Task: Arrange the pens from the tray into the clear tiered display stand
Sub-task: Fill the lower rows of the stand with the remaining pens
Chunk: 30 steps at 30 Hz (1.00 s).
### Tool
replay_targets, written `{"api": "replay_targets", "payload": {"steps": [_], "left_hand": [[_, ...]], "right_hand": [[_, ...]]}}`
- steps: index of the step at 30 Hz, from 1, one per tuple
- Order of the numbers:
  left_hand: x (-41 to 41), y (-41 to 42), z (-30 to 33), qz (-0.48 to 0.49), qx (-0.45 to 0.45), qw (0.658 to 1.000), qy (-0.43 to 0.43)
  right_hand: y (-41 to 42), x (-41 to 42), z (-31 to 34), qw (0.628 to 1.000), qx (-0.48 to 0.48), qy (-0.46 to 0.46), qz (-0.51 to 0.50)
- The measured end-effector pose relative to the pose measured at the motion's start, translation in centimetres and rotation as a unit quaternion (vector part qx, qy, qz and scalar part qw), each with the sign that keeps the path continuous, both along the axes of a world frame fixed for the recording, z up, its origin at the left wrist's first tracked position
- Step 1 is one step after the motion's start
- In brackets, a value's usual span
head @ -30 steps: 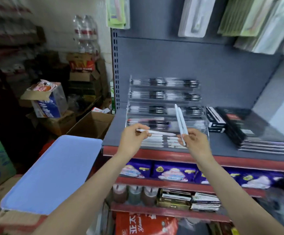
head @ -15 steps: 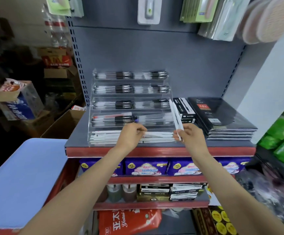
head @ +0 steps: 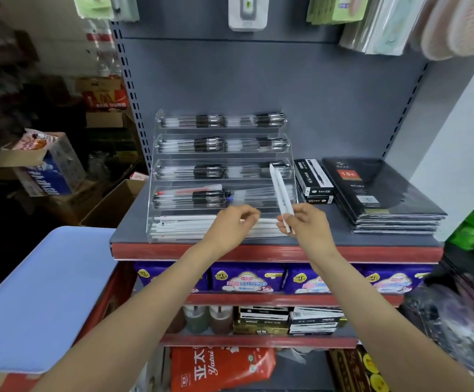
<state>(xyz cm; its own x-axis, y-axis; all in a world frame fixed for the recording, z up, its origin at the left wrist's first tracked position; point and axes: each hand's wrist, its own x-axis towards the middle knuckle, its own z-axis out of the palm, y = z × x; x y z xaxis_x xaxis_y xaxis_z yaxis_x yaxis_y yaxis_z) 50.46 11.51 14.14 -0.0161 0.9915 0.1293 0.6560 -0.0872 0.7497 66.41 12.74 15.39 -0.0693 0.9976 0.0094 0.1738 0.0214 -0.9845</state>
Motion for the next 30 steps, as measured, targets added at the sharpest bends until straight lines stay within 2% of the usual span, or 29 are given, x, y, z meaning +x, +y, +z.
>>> {"api": "replay_targets", "payload": {"steps": [6, 12, 14, 16, 17, 19, 24, 30], "left_hand": [[2.0, -0.1, 2.4, 0.046, 0.000, 0.969, -0.241], [1.2, -0.1, 2.5, 0.086, -0.044, 0.949, -0.299], [0.4, 0.1, 2.3, 0.109, -0.018, 0.966, -0.234], [-0.6, 0.5, 1.7, 0.100, 0.004, 0.993, -0.064], [-0.9, 0.6, 1.3, 0.081, 0.006, 0.996, 0.022], [-1.3, 1.1, 0.4, 0.050, 0.006, 0.991, 0.127], [-0.5, 2.3, -0.7, 0.035, 0.010, 0.970, 0.239], [0.1, 3.2, -1.6, -0.006, 0.007, 0.968, 0.249]], "right_hand": [[-0.6, -1.3, 0.7, 0.996, -0.002, 0.045, 0.071], [0.0, -0.9, 0.7, 0.997, -0.005, 0.006, 0.075], [0.3, -0.4, 0.4, 0.999, -0.012, 0.020, 0.040], [0.5, 0.1, 0.2, 0.998, -0.016, 0.053, 0.015], [0.6, 0.3, 0.2, 0.997, -0.017, 0.068, 0.013], [0.7, 0.8, 0.2, 0.997, -0.006, 0.070, 0.018], [1.1, 1.6, 0.2, 0.999, 0.017, 0.048, 0.001], [1.2, 2.1, 0.0, 0.999, 0.035, 0.019, 0.001]]}}
